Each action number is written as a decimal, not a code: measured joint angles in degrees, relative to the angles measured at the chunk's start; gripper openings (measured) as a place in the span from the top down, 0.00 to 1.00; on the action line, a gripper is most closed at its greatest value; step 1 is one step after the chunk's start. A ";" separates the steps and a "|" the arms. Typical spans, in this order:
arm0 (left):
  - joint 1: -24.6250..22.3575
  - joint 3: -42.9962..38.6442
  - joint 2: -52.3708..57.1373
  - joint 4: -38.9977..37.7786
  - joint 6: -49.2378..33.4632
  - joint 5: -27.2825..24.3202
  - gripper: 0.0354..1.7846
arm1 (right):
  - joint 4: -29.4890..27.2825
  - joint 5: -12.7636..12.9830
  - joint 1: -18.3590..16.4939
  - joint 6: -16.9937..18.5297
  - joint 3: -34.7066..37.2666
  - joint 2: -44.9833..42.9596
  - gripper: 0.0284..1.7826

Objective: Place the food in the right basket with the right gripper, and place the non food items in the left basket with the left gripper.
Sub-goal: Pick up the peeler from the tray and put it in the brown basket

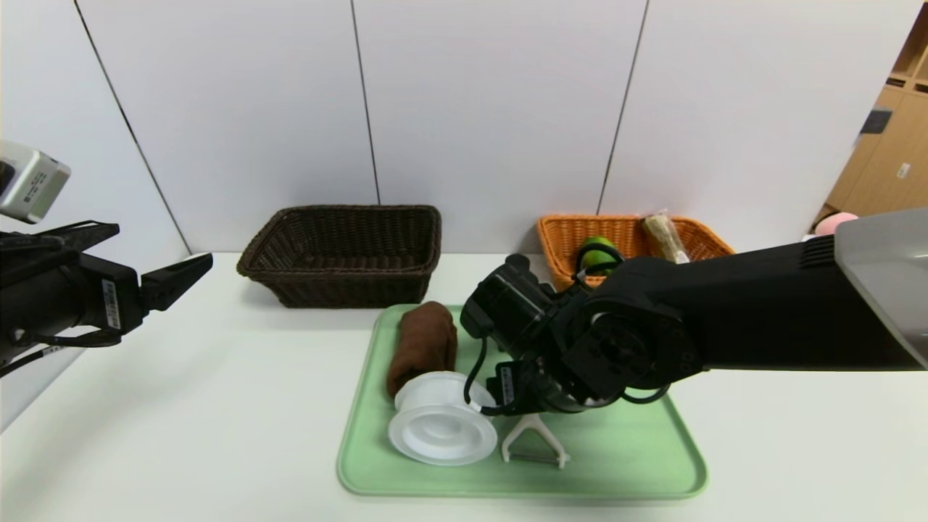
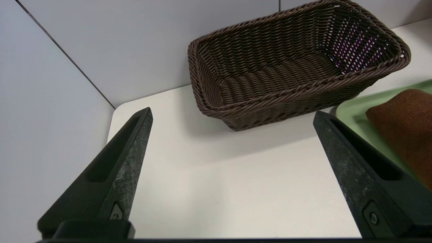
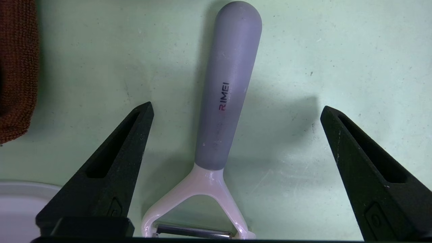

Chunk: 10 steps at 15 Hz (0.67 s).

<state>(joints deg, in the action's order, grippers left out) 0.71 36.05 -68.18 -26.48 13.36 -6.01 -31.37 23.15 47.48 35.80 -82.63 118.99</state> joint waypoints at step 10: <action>0.00 0.22 0.63 0.10 0.06 -0.02 0.06 | 0.66 -0.04 1.16 0.05 1.68 -0.44 0.58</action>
<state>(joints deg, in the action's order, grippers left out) 0.71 36.27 -67.55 -26.38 13.42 -6.03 -30.71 23.11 48.64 35.85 -80.95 118.55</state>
